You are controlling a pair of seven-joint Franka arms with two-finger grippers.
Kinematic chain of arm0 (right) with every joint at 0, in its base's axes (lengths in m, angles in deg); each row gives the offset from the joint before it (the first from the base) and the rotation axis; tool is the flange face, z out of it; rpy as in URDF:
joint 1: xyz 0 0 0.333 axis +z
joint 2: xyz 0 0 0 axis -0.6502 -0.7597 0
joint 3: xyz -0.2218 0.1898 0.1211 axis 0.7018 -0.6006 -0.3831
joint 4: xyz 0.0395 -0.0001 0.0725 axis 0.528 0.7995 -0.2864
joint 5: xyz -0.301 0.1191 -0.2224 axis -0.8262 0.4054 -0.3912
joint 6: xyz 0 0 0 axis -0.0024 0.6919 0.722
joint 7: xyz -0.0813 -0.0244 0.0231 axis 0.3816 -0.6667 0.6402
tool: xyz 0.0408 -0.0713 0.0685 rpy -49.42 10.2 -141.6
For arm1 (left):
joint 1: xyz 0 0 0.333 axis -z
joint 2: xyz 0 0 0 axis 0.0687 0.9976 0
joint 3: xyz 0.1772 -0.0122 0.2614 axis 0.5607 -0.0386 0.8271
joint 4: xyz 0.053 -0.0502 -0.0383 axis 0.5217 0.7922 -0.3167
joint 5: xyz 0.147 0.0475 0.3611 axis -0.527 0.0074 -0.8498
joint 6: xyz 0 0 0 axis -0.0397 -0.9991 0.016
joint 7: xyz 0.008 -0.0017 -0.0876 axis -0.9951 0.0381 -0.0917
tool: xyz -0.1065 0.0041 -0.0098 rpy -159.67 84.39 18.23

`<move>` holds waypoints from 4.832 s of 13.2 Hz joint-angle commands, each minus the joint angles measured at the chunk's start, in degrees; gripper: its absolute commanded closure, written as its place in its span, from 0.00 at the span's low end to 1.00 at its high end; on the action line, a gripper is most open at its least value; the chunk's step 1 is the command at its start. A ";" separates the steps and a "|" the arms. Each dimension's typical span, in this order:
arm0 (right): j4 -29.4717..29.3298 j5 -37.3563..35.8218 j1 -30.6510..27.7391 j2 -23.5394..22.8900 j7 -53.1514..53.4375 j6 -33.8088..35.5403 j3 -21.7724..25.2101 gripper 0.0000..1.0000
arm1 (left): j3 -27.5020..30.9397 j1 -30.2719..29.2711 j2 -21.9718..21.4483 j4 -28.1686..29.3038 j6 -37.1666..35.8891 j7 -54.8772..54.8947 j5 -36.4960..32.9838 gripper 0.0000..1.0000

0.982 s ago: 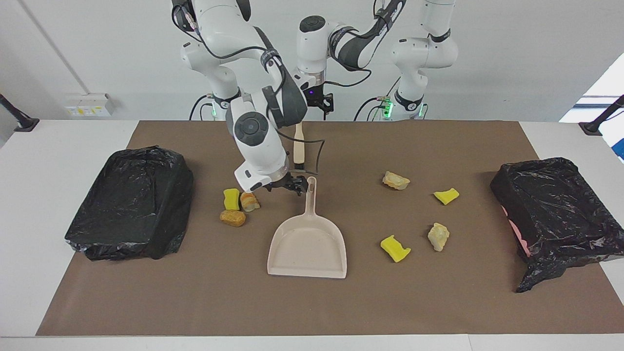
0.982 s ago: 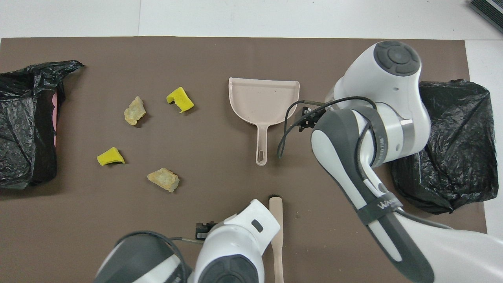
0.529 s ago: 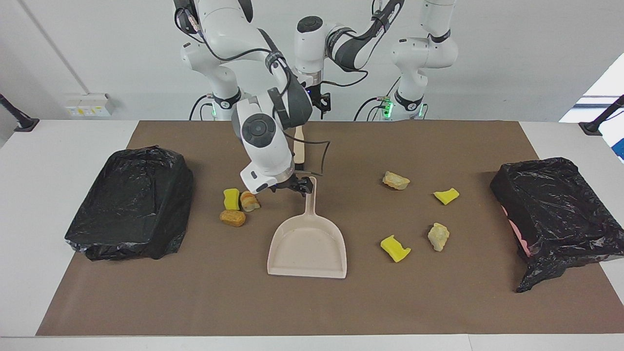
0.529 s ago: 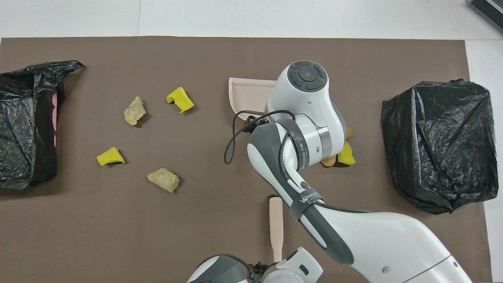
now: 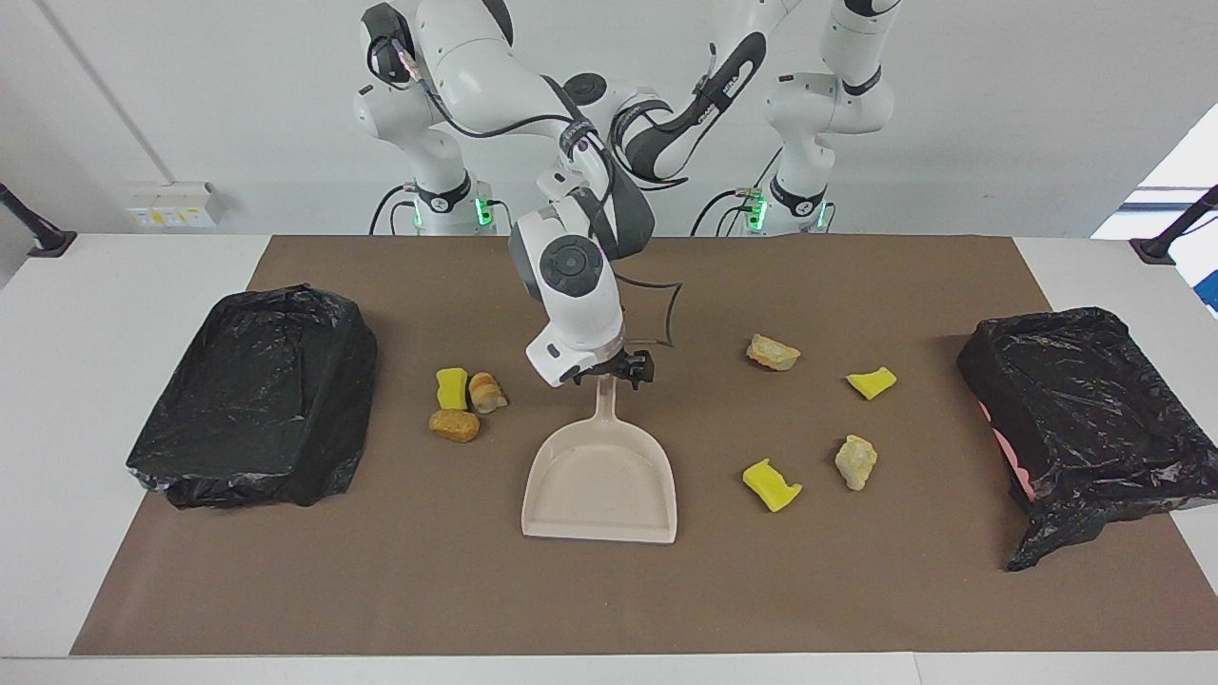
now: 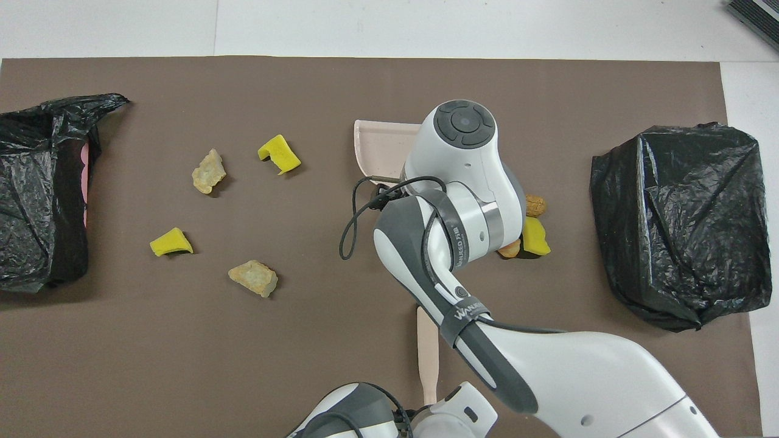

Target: Sweep and dump trash in bin

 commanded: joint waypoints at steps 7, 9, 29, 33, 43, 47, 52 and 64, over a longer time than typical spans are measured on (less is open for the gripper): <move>-0.06 0.79 -1.54 0.52 -0.91 3.10 -0.14 1.00 | 1.13 0.50 -3.82 -0.76 -3.87 -1.13 -1.42 1.00; -0.86 1.31 -2.34 0.69 -5.62 3.92 -0.14 1.00 | 4.02 0.94 -8.91 -0.76 -9.04 0.70 -1.42 1.00; 13.47 -11.78 -2.61 16.52 -68.33 5.94 0.39 1.00 | 61.49 -0.11 -17.73 0.64 -16.12 49.04 -0.10 1.00; 16.62 -12.49 0.56 15.90 -67.18 2.17 0.39 1.00 | 65.56 -5.02 -17.81 5.73 -10.23 53.52 -1.50 1.00; 20.76 -14.42 8.39 14.49 -56.11 -0.39 0.48 1.00 | 64.86 -1.36 -25.36 18.04 -13.99 54.77 -1.86 1.00; 21.73 -14.42 8.39 14.84 -56.11 -0.39 0.48 1.00 | 63.28 0.76 -26.60 19.98 -14.08 54.33 -1.07 1.00; 22.08 -14.51 8.30 14.93 -56.11 -0.39 0.48 1.00 | 56.18 2.70 -26.43 20.34 -14.43 42.84 4.19 1.00; 21.99 -14.51 8.21 14.84 -56.28 -0.39 0.48 1.00 | 39.13 2.53 -14.57 9.09 -2.85 35.17 24.51 1.00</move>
